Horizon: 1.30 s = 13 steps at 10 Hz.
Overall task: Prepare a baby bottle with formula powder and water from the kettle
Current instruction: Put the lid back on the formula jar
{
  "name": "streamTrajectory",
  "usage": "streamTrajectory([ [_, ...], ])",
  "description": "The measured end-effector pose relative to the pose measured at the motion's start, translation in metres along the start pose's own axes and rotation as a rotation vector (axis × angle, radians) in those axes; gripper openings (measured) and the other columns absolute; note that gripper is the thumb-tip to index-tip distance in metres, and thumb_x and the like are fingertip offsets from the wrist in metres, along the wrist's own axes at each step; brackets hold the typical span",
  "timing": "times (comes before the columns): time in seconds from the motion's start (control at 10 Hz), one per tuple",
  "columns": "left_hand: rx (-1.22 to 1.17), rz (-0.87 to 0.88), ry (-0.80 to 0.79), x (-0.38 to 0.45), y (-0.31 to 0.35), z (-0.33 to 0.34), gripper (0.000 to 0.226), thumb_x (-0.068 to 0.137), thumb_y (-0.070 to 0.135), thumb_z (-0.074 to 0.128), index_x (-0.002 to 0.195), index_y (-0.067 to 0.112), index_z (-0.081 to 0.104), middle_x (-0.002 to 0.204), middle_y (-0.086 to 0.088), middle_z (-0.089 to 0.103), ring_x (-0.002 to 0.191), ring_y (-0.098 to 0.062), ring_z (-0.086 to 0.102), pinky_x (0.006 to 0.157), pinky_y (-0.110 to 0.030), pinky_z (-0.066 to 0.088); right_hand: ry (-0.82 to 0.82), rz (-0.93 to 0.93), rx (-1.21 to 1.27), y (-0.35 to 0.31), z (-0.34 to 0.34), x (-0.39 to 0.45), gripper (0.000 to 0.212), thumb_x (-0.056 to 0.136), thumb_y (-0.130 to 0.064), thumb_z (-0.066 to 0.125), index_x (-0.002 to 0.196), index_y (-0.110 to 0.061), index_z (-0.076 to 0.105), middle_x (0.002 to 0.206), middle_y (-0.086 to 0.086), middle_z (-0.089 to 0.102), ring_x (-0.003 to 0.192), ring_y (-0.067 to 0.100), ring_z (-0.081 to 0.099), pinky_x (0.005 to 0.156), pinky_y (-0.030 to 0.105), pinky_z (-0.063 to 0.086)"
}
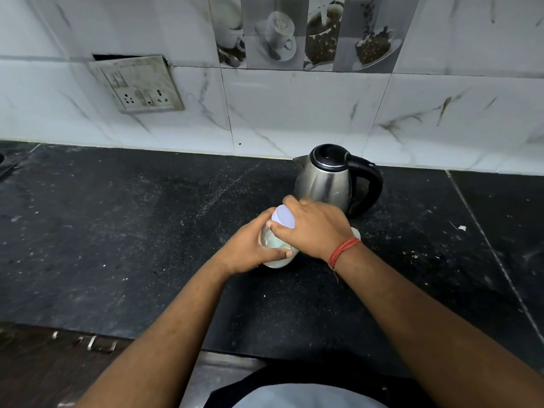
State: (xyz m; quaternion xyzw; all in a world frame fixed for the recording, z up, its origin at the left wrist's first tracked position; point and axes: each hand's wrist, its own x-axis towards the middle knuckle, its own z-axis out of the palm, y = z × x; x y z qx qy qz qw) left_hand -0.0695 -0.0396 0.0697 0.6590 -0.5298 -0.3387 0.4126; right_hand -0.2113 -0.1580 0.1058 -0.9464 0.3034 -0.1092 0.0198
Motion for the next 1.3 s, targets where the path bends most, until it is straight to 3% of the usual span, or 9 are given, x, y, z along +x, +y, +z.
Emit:
streamTrajectory([
  [0.1, -0.006, -0.005, 0.017, 0.001, -0.005, 0.0, 0.083, 0.081, 0.025, 0.09, 0.142, 0.044, 0.039, 0.133, 0.019, 0.06, 0.121, 0.005, 0.058, 0.099, -0.014, 0.047, -0.032, 0.069, 0.06, -0.005, 0.008, 0.001, 0.072, 0.079, -0.084, 0.025, 0.123, -0.031, 0.046, 0.11, 0.0, 0.061, 0.101, 0.025, 0.064, 0.069, 0.036, 0.043],
  [0.2, -0.02, 0.002, 0.059, 0.003, -0.014, 0.004, 0.088, 0.081, 0.018, 0.09, 0.146, 0.039, 0.034, 0.141, 0.017, 0.052, 0.125, 0.01, 0.051, 0.1, -0.009, 0.042, -0.026, 0.085, 0.105, -0.013, 0.015, 0.003, 0.081, 0.08, -0.08, 0.043, 0.139, -0.026, 0.041, 0.125, 0.004, 0.054, 0.114, 0.028, 0.06, 0.086, 0.041, 0.051],
  [0.3, -0.022, -0.025, 0.081, 0.002, -0.032, 0.006, 0.088, 0.083, 0.017, 0.088, 0.151, 0.032, 0.035, 0.143, 0.013, 0.052, 0.129, 0.003, 0.052, 0.104, -0.02, 0.048, -0.013, 0.063, 0.169, -0.017, 0.026, 0.005, 0.083, 0.081, -0.064, 0.065, 0.145, -0.019, 0.038, 0.13, 0.008, 0.05, 0.121, 0.031, 0.053, 0.097, 0.044, 0.051],
  [0.4, 0.025, -0.083, 0.103, -0.001, -0.049, 0.008, 0.082, 0.085, 0.018, 0.085, 0.151, 0.031, 0.038, 0.141, 0.011, 0.054, 0.129, -0.009, 0.055, 0.1, -0.029, 0.054, -0.052, 0.056, 0.228, -0.019, 0.041, 0.004, 0.087, 0.081, -0.055, 0.072, 0.149, -0.014, 0.035, 0.135, 0.01, 0.048, 0.123, 0.032, 0.048, 0.105, 0.041, 0.043],
  [0.5, 0.061, -0.117, 0.141, -0.004, -0.06, 0.011, 0.079, 0.084, 0.019, 0.086, 0.148, 0.032, 0.041, 0.133, 0.019, 0.054, 0.121, 0.002, 0.056, 0.086, -0.01, 0.051, -0.086, 0.066, 0.297, -0.02, 0.054, 0.001, 0.088, 0.082, -0.05, 0.074, 0.15, -0.014, 0.032, 0.139, 0.011, 0.048, 0.124, 0.032, 0.046, 0.106, 0.04, 0.04],
  [0.7, 0.082, -0.153, 0.188, -0.003, -0.073, 0.017, 0.075, 0.081, 0.017, 0.087, 0.144, 0.025, 0.046, 0.134, 0.006, 0.059, 0.122, -0.011, 0.059, 0.1, -0.039, 0.056, -0.112, 0.089, 0.377, -0.02, 0.069, -0.002, 0.082, 0.082, -0.041, 0.079, 0.148, -0.014, 0.038, 0.145, 0.007, 0.047, 0.13, 0.029, 0.042, 0.11, 0.037, 0.038],
  [0.9, 0.117, -0.153, 0.173, -0.004, -0.079, 0.017, 0.079, 0.08, 0.024, 0.088, 0.146, 0.026, 0.043, 0.135, 0.006, 0.057, 0.124, -0.014, 0.058, 0.105, -0.043, 0.052, -0.101, 0.074, 0.399, -0.016, 0.076, -0.007, 0.073, 0.083, -0.036, 0.08, 0.143, -0.013, 0.046, 0.146, 0.004, 0.045, 0.132, 0.025, 0.04, 0.112, 0.037, 0.038],
  [1.2, 0.146, -0.149, 0.129, -0.013, -0.078, 0.012, 0.079, 0.083, 0.029, 0.081, 0.149, 0.026, 0.039, 0.14, 0.008, 0.058, 0.126, -0.007, 0.058, 0.109, -0.038, 0.049, -0.132, 0.04, 0.445, -0.01, 0.074, -0.011, 0.085, 0.079, -0.037, 0.084, 0.147, -0.013, 0.04, 0.154, 0.006, 0.039, 0.14, 0.029, 0.036, 0.116, 0.039, 0.033],
  [1.3, 0.219, -0.12, 0.196, -0.018, -0.074, 0.005, 0.077, 0.078, 0.034, 0.069, 0.15, 0.017, 0.044, 0.146, 0.001, 0.057, 0.135, -0.018, 0.053, 0.115, -0.045, 0.043, -0.108, 0.044, 0.49, -0.007, 0.067, -0.01, 0.084, 0.086, -0.045, 0.076, 0.151, -0.011, 0.036, 0.16, 0.01, 0.031, 0.148, 0.027, 0.028, 0.122, 0.04, 0.027],
])
